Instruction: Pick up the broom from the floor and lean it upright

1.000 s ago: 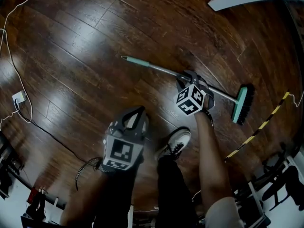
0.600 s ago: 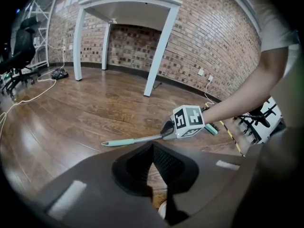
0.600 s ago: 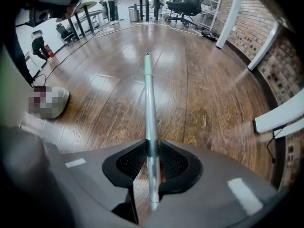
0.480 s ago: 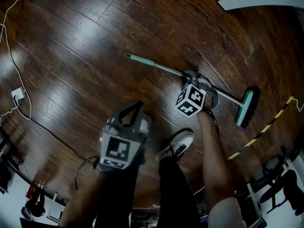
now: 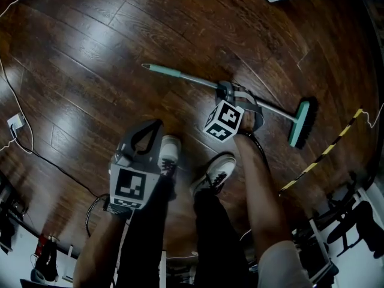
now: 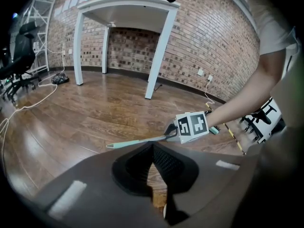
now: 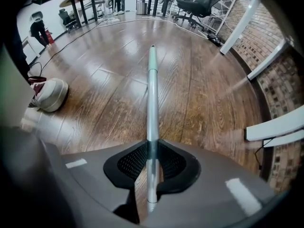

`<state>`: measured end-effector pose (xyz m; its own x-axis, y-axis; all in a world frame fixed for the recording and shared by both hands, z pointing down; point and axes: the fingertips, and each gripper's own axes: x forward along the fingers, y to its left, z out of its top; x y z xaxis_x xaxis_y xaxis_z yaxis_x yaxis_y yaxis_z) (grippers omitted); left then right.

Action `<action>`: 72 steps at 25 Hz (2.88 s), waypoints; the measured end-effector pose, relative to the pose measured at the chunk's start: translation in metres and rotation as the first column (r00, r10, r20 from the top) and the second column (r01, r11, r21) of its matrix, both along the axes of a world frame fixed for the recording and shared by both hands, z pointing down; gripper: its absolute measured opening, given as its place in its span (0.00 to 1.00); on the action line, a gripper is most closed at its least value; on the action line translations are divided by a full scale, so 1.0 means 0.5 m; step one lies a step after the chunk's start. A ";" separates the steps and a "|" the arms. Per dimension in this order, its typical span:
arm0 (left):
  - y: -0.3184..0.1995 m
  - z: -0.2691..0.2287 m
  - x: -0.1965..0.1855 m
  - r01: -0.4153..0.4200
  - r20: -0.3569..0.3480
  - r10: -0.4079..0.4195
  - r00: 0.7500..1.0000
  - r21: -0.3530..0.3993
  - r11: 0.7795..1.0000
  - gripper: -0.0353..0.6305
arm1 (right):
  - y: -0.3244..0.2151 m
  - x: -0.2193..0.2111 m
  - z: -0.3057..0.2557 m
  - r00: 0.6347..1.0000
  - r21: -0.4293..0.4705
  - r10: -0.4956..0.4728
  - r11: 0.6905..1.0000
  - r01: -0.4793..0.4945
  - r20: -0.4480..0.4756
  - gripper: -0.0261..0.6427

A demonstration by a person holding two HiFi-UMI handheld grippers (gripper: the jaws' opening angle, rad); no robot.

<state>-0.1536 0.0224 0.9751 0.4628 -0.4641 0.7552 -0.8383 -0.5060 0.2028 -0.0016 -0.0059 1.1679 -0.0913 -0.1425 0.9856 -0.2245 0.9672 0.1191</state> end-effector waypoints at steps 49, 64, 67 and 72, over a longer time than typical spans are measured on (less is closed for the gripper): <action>-0.482 -0.800 0.581 -0.017 -0.140 0.057 0.989 0.273 0.962 0.05 | -0.615 0.701 -0.899 0.579 0.118 0.687 0.595 -0.795 0.439 0.18; -0.527 -0.714 0.539 0.038 -0.117 -0.014 0.993 0.207 0.978 0.05 | -0.922 0.662 -0.942 0.604 0.175 0.616 0.612 -0.771 0.506 0.17; -0.534 -0.716 0.538 0.044 -0.117 -0.021 0.993 0.205 0.978 0.05 | -0.936 0.651 -0.950 0.611 0.177 0.605 0.622 -0.763 0.510 0.18; -0.531 -0.715 0.547 0.036 -0.126 -0.008 0.992 0.220 0.975 0.05 | -0.940 0.635 -0.948 0.590 0.184 0.596 0.601 -0.778 0.545 0.18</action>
<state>0.1201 -0.2431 0.6177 0.5341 -0.6245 0.5698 -0.8252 -0.5316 0.1907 0.3157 -0.4760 0.6940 -0.1574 -0.6650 0.7300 -0.9106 0.3838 0.1532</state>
